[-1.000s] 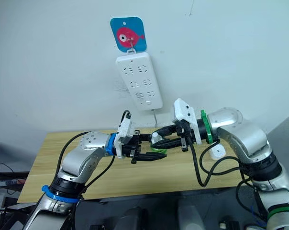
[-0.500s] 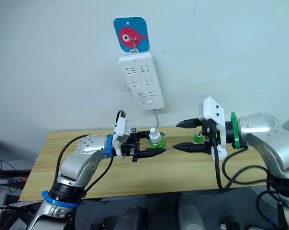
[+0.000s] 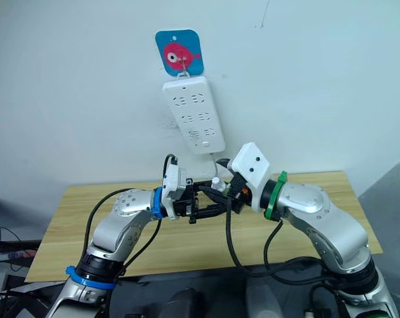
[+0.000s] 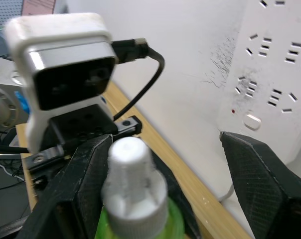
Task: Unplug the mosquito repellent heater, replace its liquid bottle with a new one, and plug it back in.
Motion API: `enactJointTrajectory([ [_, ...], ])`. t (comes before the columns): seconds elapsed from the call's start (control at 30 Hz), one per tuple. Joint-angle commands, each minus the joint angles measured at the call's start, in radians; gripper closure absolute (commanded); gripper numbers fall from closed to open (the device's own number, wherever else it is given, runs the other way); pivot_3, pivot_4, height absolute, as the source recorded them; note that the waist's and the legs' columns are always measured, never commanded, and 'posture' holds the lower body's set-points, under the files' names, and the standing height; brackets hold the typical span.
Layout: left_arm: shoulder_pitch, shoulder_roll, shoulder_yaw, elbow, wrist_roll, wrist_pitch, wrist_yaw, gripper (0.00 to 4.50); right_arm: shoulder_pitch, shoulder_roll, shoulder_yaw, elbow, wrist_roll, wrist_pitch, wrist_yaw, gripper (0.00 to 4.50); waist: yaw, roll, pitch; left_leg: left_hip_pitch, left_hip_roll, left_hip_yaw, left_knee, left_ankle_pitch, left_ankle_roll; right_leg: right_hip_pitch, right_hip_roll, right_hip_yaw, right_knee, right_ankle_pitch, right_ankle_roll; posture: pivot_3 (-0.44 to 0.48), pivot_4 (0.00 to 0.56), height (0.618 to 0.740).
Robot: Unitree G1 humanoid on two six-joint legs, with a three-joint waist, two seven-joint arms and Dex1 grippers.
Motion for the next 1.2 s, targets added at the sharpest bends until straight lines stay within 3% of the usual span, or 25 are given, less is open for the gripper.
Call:
enactJointTrajectory([
  [0.03,-0.010,-0.005,0.007,-0.016,-0.002,-0.021,0.004,2.16,-0.005,-0.041,-0.062,-0.007,0.007,-0.013,0.023,0.90,-0.001,0.000,0.000,0.000,0.000,0.000,0.000,0.000,0.000,0.000,0.000,0.000,0.000,0.000,0.000,-0.173,0.134,0.740],
  [0.3,-0.010,0.003,0.009,-0.015,-0.007,-0.018,0.010,2.16,0.068,-0.248,-0.231,-0.025,0.134,0.013,0.181,0.90,-0.002,0.000,-0.001,0.000,0.000,0.000,0.000,0.000,0.000,0.001,0.001,-0.001,-0.001,0.000,0.000,-0.183,0.137,0.740],
  [0.47,-0.014,0.004,0.009,-0.014,-0.009,-0.012,0.014,2.16,0.102,-0.317,-0.281,-0.057,0.232,0.034,0.248,0.90,-0.006,0.000,-0.001,0.001,0.001,0.001,0.000,0.000,0.001,0.002,0.002,0.000,-0.001,0.000,0.000,-0.183,0.137,0.740],
  [0.7,-0.021,0.000,0.004,-0.019,-0.011,-0.002,0.017,2.16,0.015,-0.120,-0.095,-0.067,0.162,0.040,0.042,0.90,-0.013,0.000,-0.002,0.002,0.001,0.001,0.000,0.000,0.000,0.002,0.002,0.001,0.000,0.000,0.000,-0.184,0.138,0.740],
  [0.87,-0.018,-0.001,-0.001,-0.028,-0.013,0.001,0.016,2.16,-0.035,-0.034,-0.001,-0.008,0.091,0.020,-0.012,0.90,-0.011,0.000,-0.002,0.002,0.000,0.001,0.000,0.000,0.000,0.002,0.002,0.001,-0.001,0.000,0.000,-0.181,0.138,0.740],
  [0.97,-0.016,-0.001,0.000,-0.033,-0.015,0.003,0.015,2.16,-0.044,-0.036,-0.050,0.014,0.106,0.028,-0.002,0.90,-0.008,0.000,-0.002,0.001,0.000,-0.001,0.000,0.000,0.000,0.002,0.001,0.000,-0.001,0.000,0.000,-0.181,0.138,0.740],
  [1.2,-0.004,0.003,0.004,-0.037,-0.016,0.003,0.020,2.16,0.003,-0.153,-0.194,0.010,0.186,0.064,0.074,0.90,-0.009,0.000,-0.003,0.002,0.000,0.000,0.000,0.000,0.000,0.002,0.002,0.000,-0.001,0.000,0.000,-0.178,0.140,0.740],
])
